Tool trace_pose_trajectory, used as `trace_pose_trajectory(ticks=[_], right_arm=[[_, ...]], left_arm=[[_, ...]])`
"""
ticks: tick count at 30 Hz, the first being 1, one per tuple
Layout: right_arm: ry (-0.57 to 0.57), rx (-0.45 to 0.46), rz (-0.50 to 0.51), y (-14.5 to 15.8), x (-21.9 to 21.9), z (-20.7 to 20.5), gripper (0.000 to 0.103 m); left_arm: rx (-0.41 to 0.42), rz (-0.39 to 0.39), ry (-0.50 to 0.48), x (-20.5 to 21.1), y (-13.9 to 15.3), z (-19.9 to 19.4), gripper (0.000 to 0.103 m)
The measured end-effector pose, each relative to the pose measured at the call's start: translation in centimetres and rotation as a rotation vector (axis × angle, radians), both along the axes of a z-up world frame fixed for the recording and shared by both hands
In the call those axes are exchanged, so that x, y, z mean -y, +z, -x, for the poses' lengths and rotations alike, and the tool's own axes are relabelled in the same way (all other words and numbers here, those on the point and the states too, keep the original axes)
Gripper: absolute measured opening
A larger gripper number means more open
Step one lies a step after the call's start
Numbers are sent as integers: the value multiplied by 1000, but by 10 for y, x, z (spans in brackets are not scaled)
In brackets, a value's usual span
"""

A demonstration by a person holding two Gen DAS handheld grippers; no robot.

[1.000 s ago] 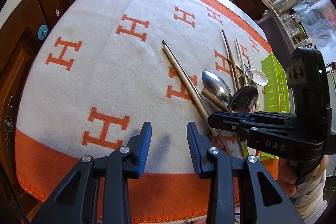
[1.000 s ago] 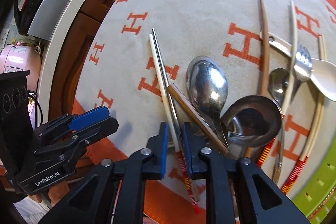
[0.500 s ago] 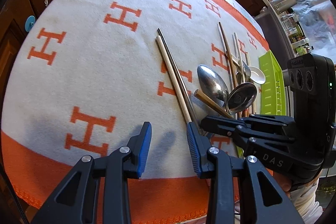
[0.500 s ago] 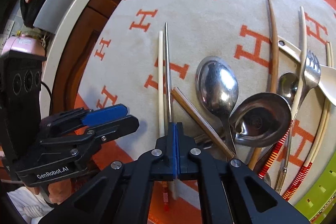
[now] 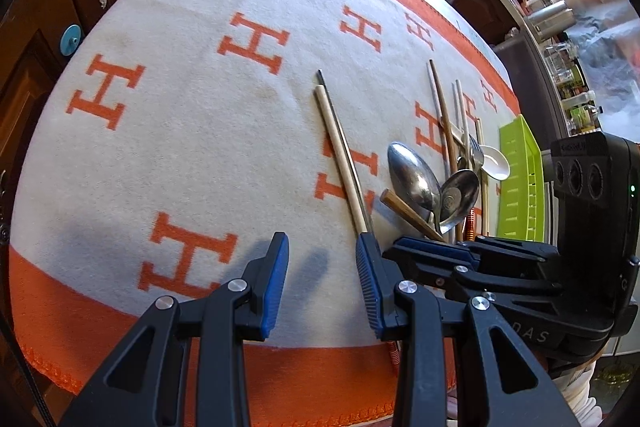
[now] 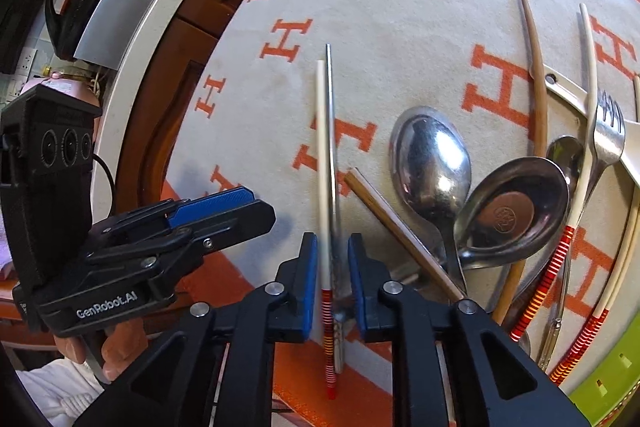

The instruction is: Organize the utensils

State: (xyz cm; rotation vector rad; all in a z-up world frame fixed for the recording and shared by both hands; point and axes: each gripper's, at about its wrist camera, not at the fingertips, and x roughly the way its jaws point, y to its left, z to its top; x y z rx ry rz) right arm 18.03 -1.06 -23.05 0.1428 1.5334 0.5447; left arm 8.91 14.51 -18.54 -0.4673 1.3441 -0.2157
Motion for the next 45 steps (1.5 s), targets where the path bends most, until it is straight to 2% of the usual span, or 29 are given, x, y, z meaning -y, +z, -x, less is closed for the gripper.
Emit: trace_pose_trajectory(ticks=[11, 20, 22, 25, 30, 34, 39, 41, 45], right_arm=[[91, 78, 178, -1, -25, 3, 16], [217, 223, 369, 6, -64, 9, 15], [259, 252, 401, 7, -72, 13, 4], [288, 281, 450, 9, -77, 17, 0], [187, 209, 308, 15, -57, 13, 0], [123, 208, 216, 33, -38, 17, 0], [98, 221, 181, 49, -25, 25, 0], [84, 196, 163, 49, -18, 25, 0], [54, 178, 146, 49, -4, 27, 0]], left_arm=[[4, 18, 5, -8, -1, 3, 33], [13, 26, 41, -25, 3, 8, 33], [16, 21, 48, -28, 4, 9, 33], [21, 14, 49, -30, 8, 11, 33], [21, 10, 44, -27, 9, 13, 33], [11, 9, 28, -20, 7, 13, 33], [-1, 9, -1, -7, 7, 10, 33], [-11, 10, -6, -2, 7, 8, 33], [-72, 32, -25, 14, -1, 4, 33]])
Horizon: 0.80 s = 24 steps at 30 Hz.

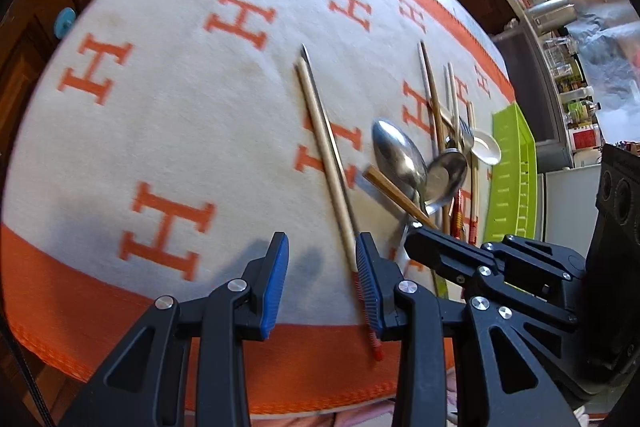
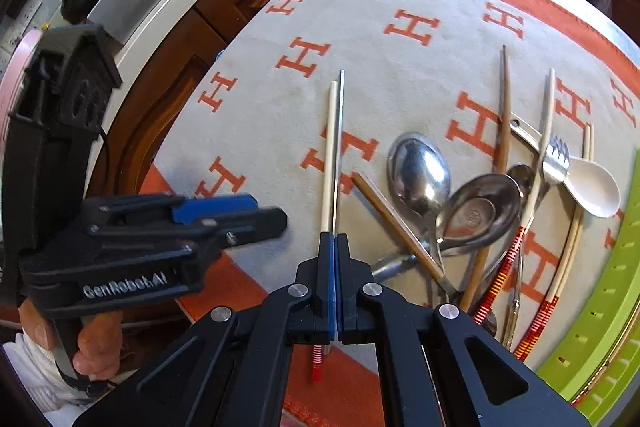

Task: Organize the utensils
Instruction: 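Grasp a plain wooden chopstick with the left gripper while the right lifts its metal chopstick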

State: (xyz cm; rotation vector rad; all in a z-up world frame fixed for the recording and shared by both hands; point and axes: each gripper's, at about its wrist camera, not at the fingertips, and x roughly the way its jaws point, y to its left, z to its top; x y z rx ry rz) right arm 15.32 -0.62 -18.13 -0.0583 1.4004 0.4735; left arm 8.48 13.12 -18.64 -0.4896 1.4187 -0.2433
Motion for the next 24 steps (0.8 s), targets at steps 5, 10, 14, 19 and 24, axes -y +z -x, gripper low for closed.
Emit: trace_pose_trajectory(ticks=[5, 10, 14, 19, 24], right_arm=[[-39, -4, -48, 1, 13, -1, 0], [-69, 10, -79, 8, 29, 0, 0], [-85, 12, -92, 9, 40, 1, 0], [-98, 25, -92, 12, 51, 4, 0], [-103, 32, -100, 12, 58, 4, 0]], left_arm=[[-45, -57, -3, 21, -5, -4, 26], [-78, -134, 5, 35, -10, -9, 25], [-79, -198, -1, 46, -8, -12, 24], [-81, -284, -14, 53, -7, -13, 20], [-99, -339, -18, 61, -6, -16, 21]])
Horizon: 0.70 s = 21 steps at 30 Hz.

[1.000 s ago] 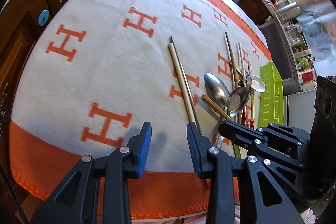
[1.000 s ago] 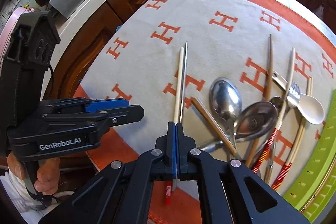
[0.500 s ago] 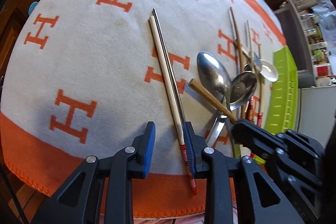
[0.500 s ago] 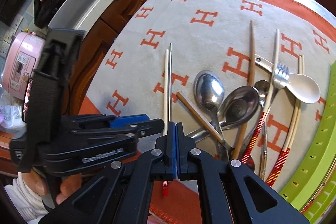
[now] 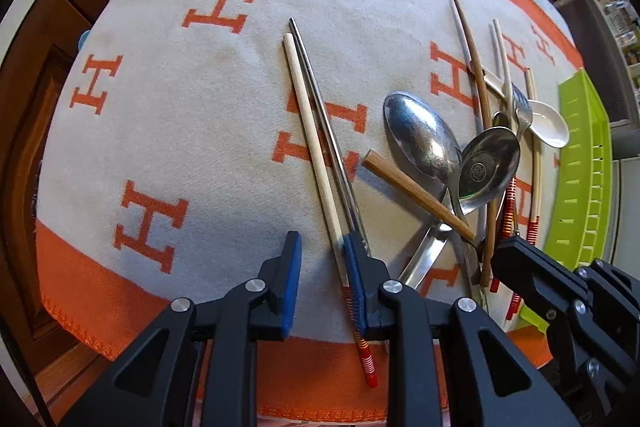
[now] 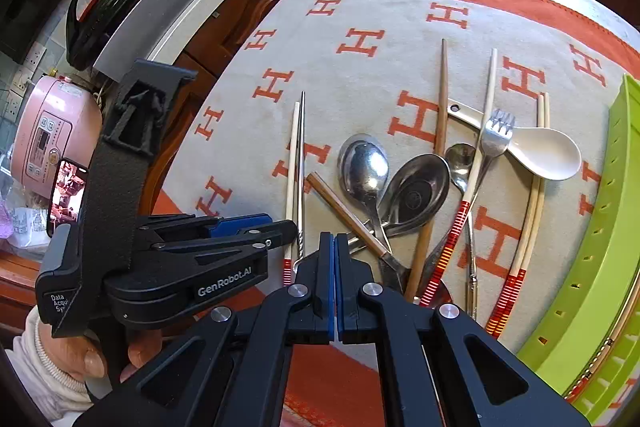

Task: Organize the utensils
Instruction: 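Grasp a plain wooden chopstick with the left gripper while the right lifts its metal chopstick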

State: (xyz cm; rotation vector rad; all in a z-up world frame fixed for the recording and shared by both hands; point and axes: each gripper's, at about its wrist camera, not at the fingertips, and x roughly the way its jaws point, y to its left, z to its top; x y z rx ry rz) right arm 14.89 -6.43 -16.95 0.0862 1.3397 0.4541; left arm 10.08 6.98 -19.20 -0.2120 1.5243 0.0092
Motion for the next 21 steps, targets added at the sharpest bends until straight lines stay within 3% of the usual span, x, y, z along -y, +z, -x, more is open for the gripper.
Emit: trace_pose_trajectory(ticks=[6, 7, 8, 13, 21], right_arm=[[-10, 9, -4, 0, 5, 0, 0], [-12, 11, -6, 1, 6, 0, 0], [-14, 14, -5, 1, 7, 1, 0], [-4, 0, -20, -1, 10, 5, 0], [41, -63, -38, -12, -14, 1, 2]], left_arm=[[20, -130, -67, 27, 1, 0, 22], [25, -130, -69, 29, 2, -1, 13], [30, -124, -73, 29, 2, -2, 6], [39, -66, -48, 25, 5, 0, 3], [65, 50, 39, -20, 18, 20, 3]])
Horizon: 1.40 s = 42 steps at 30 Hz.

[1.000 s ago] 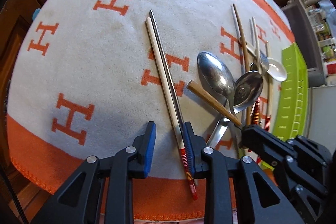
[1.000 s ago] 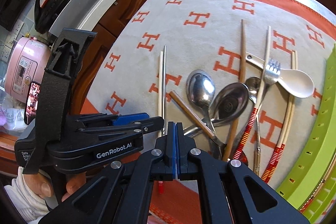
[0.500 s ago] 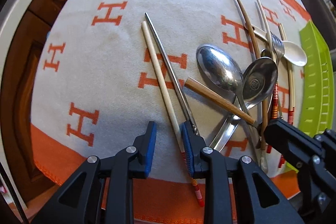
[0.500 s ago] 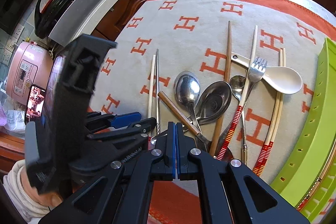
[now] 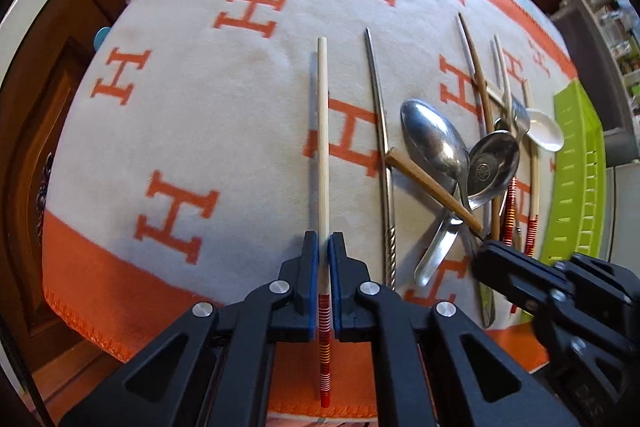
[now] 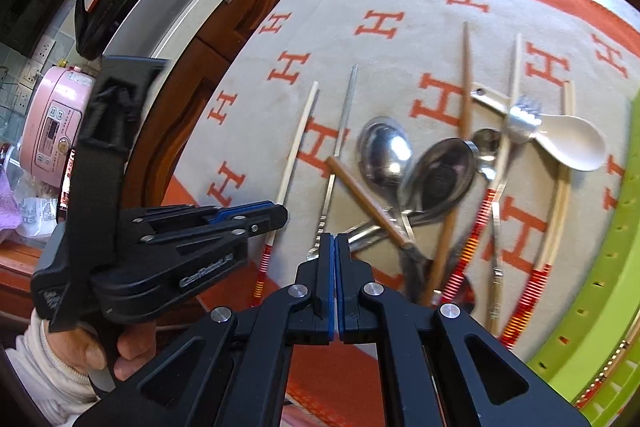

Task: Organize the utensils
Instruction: 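Grasp a plain wooden chopstick with the left gripper while the right lifts its metal chopstick, then carry both chopsticks into the green tray and open both grippers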

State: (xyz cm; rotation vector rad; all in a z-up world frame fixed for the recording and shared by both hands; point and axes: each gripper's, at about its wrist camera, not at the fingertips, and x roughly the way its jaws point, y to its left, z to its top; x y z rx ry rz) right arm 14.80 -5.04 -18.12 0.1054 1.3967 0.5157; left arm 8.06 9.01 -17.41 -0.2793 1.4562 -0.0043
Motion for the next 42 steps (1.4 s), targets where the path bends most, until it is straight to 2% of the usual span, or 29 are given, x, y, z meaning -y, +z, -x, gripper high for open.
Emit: trace_pose_trajectory(ticks=[2, 4, 6, 14, 21, 24, 28, 31, 35, 42], right_arm=[[1, -27, -8, -5, -9, -5, 5], [-4, -45, -1, -12, -17, -11, 15], [-10, -54, 20, -19, -26, -16, 17], [20, -30, 230, -47, -66, -24, 17], [99, 88, 463, -52, -106, -13, 17], [138, 116, 503, -54, -117, -9, 9], [110, 103, 449, -50, -117, -11, 5], [68, 40, 304, -44, -102, -11, 5], [18, 19, 188, -34, -89, -10, 5], [-58, 34, 63, -3, -51, 6, 5]], left_arm=[[13, 18, 11, -9, 6, 4, 3], [34, 39, 24, -20, 13, 8, 3], [49, 55, 34, -29, 17, 15, 3], [95, 109, 69, -58, 25, 23, 3], [103, 145, 78, -80, 24, 30, 3], [102, 164, 89, -91, 22, 33, 3], [105, 180, 108, -102, 19, 39, 3], [108, 179, 119, -109, 20, 44, 3], [116, 176, 125, -113, 22, 44, 3], [129, 191, 59, -90, 35, 41, 3]])
